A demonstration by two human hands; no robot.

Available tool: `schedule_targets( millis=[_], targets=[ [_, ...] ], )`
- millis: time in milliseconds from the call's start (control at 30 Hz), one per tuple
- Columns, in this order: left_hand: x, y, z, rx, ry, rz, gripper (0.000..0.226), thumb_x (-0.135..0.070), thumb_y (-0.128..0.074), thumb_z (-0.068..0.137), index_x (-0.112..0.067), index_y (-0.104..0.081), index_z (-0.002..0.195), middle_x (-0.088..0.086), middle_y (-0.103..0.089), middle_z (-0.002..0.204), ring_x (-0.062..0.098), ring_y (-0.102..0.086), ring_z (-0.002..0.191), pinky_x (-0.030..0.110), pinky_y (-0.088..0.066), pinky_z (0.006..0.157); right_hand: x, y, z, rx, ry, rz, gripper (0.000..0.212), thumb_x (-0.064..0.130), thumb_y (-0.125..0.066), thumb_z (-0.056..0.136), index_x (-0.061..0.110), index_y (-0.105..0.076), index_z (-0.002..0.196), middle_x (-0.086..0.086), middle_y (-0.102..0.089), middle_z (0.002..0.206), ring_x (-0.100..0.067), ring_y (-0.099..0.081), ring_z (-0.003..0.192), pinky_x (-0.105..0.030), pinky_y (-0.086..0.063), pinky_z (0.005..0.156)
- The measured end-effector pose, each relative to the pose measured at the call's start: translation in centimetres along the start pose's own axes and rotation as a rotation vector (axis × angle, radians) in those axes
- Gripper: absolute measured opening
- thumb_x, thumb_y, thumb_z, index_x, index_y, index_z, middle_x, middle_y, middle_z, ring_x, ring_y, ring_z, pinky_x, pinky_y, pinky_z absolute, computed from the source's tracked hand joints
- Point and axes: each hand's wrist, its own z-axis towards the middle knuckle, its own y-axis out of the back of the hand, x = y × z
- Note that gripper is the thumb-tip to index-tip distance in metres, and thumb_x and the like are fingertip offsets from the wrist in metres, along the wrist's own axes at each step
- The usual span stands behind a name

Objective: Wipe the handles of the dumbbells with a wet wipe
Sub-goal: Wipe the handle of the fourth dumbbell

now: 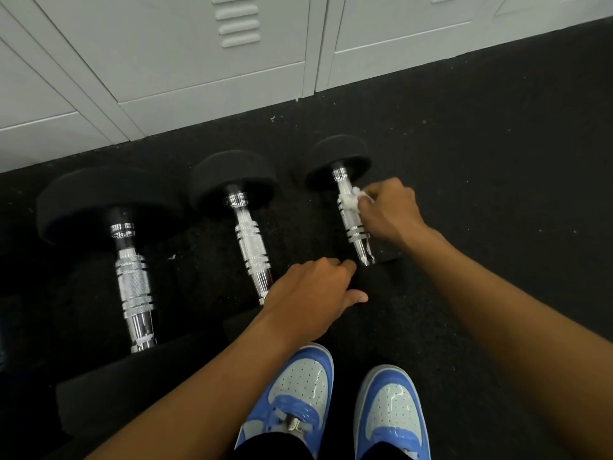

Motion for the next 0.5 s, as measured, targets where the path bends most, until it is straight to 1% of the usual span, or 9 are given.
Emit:
schedule_targets(
  millis=[33, 100, 133, 167, 200, 267, 333, 433, 500],
  targets=[
    [0.0, 0.0, 0.0, 0.0, 0.001, 0.001, 0.047, -0.052, -0.041, 0.095, -0.017, -0.05, 0.125, 0.002, -0.061, 0.113, 0.024, -0.061, 0.099, 0.035, -0.044, 0.078, 0.4, 0.1, 0.4, -0.008, -0.003, 0.014, 0.024, 0.017, -0.047, 0.093, 0.009, -0.069, 0.099, -0.015, -0.063, 0.101, -0.019, -0.056, 0.084, -0.015, -0.04, 0.061],
    [0.0, -0.1, 0.1, -0.003, 0.003, 0.01, 0.047, -0.052, -0.042, 0.095, -0.017, -0.05, 0.125, 0.002, -0.062, 0.113, 0.024, -0.061, 0.099, 0.035, -0.044, 0.078, 1.1, 0.1, 0.0, -0.041, 0.072, 0.043, 0.026, 0.013, -0.047, 0.094, 0.008, -0.065, 0.112, -0.011, -0.061, 0.107, -0.013, -0.053, 0.081, -0.003, -0.038, 0.055],
    [0.0, -0.1, 0.1, -0.004, 0.004, 0.014, 0.047, -0.052, -0.042, 0.095, -0.017, -0.05, 0.125, 0.002, -0.062, 0.113, 0.024, -0.061, 0.099, 0.034, -0.043, 0.077, 0.9, -0.1, -0.5, -0.051, 0.119, 0.045, 0.027, 0.011, -0.047, 0.094, 0.007, -0.064, 0.114, -0.011, -0.063, 0.106, -0.011, -0.055, 0.077, -0.001, -0.039, 0.054],
    [0.0, -0.1, 0.0, -0.006, 0.003, 0.016, 0.047, -0.052, -0.042, 0.095, -0.017, -0.05, 0.125, 0.002, -0.062, 0.113, 0.023, -0.061, 0.099, 0.032, -0.041, 0.075, 0.4, -0.2, -1.2, -0.05, 0.146, 0.03, 0.026, 0.011, -0.047, 0.094, 0.006, -0.065, 0.111, -0.011, -0.065, 0.102, -0.012, -0.057, 0.075, -0.003, -0.042, 0.057],
    [0.0, -0.1, 0.0, -0.008, 0.0, 0.014, 0.047, -0.051, -0.042, 0.095, -0.017, -0.05, 0.125, 0.002, -0.062, 0.113, 0.022, -0.061, 0.099, 0.031, -0.04, 0.074, 0.0, -0.2, -1.8, -0.035, 0.131, 0.016, 0.026, 0.013, -0.046, 0.094, 0.005, -0.067, 0.106, -0.012, -0.067, 0.097, -0.014, -0.059, 0.074, -0.011, -0.046, 0.059],
    [0.0, 0.0, -0.1, -0.006, -0.004, 0.007, 0.046, -0.051, -0.041, 0.095, -0.017, -0.049, 0.126, 0.002, -0.062, 0.113, 0.021, -0.061, 0.099, 0.03, -0.04, 0.074, -0.6, 0.0, -1.6, 0.024, 0.027, -0.006, 0.027, 0.016, -0.044, 0.094, 0.003, -0.068, 0.093, -0.015, -0.065, 0.087, -0.018, -0.058, 0.068, -0.022, -0.044, 0.054],
    [0.1, 0.0, -0.1, -0.008, -0.005, 0.013, 0.046, -0.051, -0.04, 0.095, -0.017, -0.049, 0.126, 0.002, -0.062, 0.113, 0.021, -0.061, 0.099, 0.031, -0.041, 0.075, -0.3, 0.1, -0.2, 0.051, -0.037, -0.014, 0.028, 0.016, -0.043, 0.093, 0.004, -0.068, 0.089, -0.016, -0.064, 0.088, -0.02, -0.057, 0.069, -0.022, -0.038, 0.051],
    [0.1, -0.1, -0.1, -0.009, -0.002, 0.028, 0.046, -0.052, -0.041, 0.095, -0.017, -0.05, 0.124, 0.002, -0.062, 0.111, 0.023, -0.061, 0.098, 0.034, -0.043, 0.076, 0.6, 0.1, 0.3, 0.026, -0.021, 0.018, 0.026, 0.016, -0.045, 0.093, 0.007, -0.068, 0.099, -0.016, -0.061, 0.103, -0.021, -0.059, 0.076, -0.02, -0.039, 0.055],
    [0.1, -0.1, -0.1, -0.015, -0.006, 0.029, 0.046, -0.052, -0.041, 0.095, -0.017, -0.05, 0.123, 0.002, -0.062, 0.11, 0.023, -0.061, 0.097, 0.033, -0.041, 0.074, 0.0, 0.1, -1.0, 0.042, 0.007, -0.006, 0.026, 0.016, -0.044, 0.092, 0.007, -0.067, 0.101, -0.016, -0.061, 0.101, -0.019, -0.059, 0.07, -0.019, -0.04, 0.052]
  ],
)
